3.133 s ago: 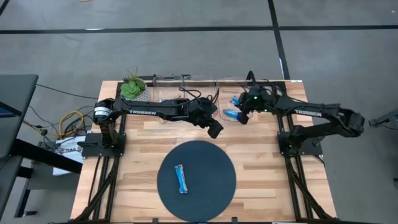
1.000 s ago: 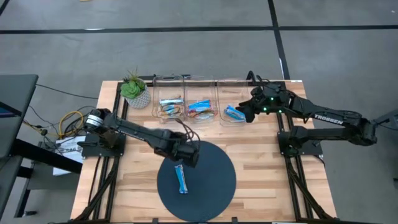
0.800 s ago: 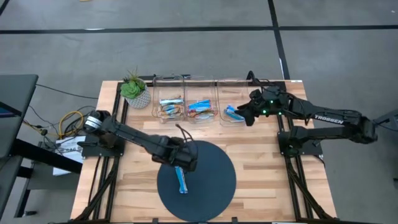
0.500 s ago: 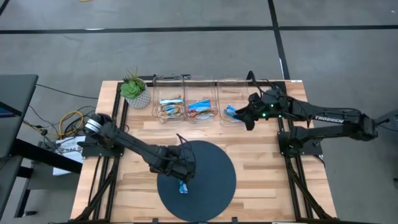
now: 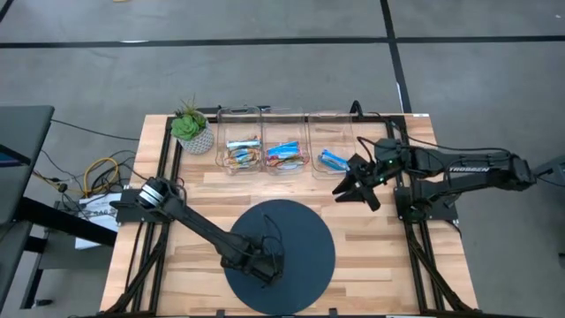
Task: Pick and place Granola Bars by type
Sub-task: Put the blue bar into the right transparent bin
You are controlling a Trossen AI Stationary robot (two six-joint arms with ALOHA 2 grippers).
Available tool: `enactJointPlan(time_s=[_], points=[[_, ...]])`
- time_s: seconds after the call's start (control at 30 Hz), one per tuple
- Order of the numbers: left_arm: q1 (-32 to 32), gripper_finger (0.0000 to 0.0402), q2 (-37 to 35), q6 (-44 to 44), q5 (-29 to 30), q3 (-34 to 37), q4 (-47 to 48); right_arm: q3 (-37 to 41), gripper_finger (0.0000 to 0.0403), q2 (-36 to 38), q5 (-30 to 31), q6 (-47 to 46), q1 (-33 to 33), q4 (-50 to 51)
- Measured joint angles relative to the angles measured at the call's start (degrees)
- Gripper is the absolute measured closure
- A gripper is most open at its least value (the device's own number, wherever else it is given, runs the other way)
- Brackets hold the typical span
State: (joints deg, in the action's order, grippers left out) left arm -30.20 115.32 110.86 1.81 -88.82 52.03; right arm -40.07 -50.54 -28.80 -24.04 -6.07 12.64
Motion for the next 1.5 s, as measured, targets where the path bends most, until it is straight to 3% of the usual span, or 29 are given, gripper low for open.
enactJointPlan(time_s=[0.2,0.4,0.67,1.33,1.5], points=[[0.02,0.0143,3.5,1.0,-2.62,0.04,0.33,0.0,0.0253,-0.08,0.22,-0.09,2.21,0.14],[1.1,0.0143,3.94,1.49,1.04,0.04,0.32,0.0,0.0263,-0.15,0.26,0.03,2.34,0.17],[2.85,0.0143,3.92,1.52,1.7,0.04,0.05,0.0,0.0269,-0.15,0.28,0.51,2.3,0.17],[3.19,0.0143,3.92,2.46,1.46,0.04,3.78,0.0,0.027,-0.15,0.41,0.7,2.3,0.16],[3.19,0.0143,5.74,1.83,-0.94,0.07,3.12,0.0,0.0269,-0.17,0.42,1.56,2.3,0.17]])
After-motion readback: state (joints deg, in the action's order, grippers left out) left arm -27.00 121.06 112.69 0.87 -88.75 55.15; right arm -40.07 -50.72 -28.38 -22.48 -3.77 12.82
